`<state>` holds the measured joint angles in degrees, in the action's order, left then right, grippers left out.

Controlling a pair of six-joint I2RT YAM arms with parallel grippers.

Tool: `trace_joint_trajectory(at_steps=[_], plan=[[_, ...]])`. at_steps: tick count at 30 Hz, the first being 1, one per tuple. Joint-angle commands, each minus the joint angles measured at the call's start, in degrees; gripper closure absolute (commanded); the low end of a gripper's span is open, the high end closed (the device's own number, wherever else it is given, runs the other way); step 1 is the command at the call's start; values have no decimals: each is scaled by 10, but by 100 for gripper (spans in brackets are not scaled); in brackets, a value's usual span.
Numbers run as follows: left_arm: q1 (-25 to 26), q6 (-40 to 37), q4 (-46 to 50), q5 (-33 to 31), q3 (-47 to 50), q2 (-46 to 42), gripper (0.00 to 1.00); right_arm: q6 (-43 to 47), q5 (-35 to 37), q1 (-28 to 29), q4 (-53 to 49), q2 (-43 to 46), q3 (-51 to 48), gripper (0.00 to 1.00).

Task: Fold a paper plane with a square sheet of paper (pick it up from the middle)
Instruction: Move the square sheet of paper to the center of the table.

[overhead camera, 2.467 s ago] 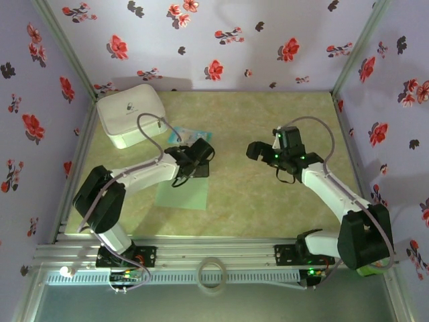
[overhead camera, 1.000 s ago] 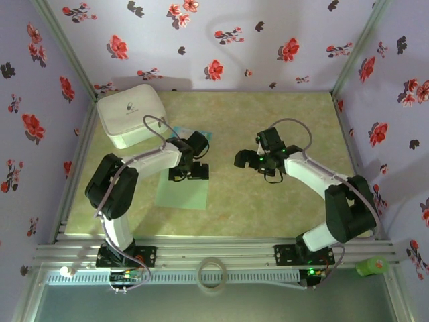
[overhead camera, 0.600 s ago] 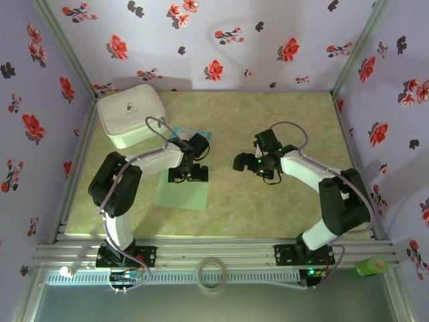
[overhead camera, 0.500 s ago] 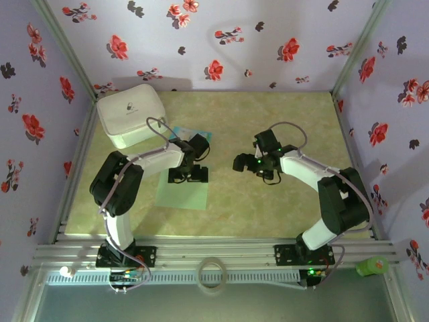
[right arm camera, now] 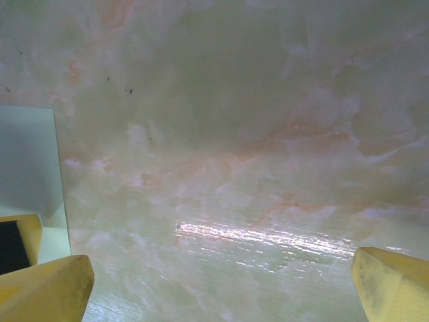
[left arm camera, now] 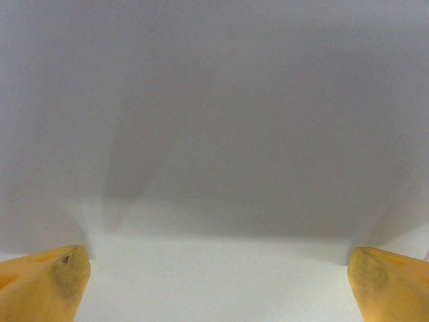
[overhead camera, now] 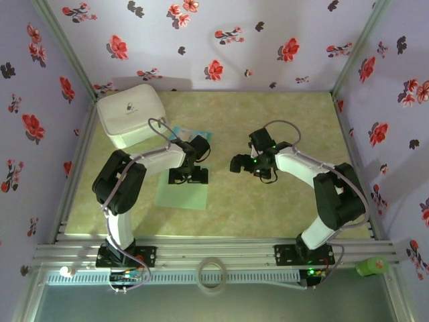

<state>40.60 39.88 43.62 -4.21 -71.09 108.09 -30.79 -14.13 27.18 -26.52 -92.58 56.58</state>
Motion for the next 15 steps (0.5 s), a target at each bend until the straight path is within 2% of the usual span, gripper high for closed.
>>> trace_joint_trajectory(at_steps=[1,7,15], plan=[[4,-1,13,6,-12,12,1,8,23,3,-17,10,8,1],[2,-1,24,6,-10,-5,2,1,15,3,-13,11,14,1],[-30,-38,21,-4,14,-62,0,-2,1,4,-6,13,15,1]])
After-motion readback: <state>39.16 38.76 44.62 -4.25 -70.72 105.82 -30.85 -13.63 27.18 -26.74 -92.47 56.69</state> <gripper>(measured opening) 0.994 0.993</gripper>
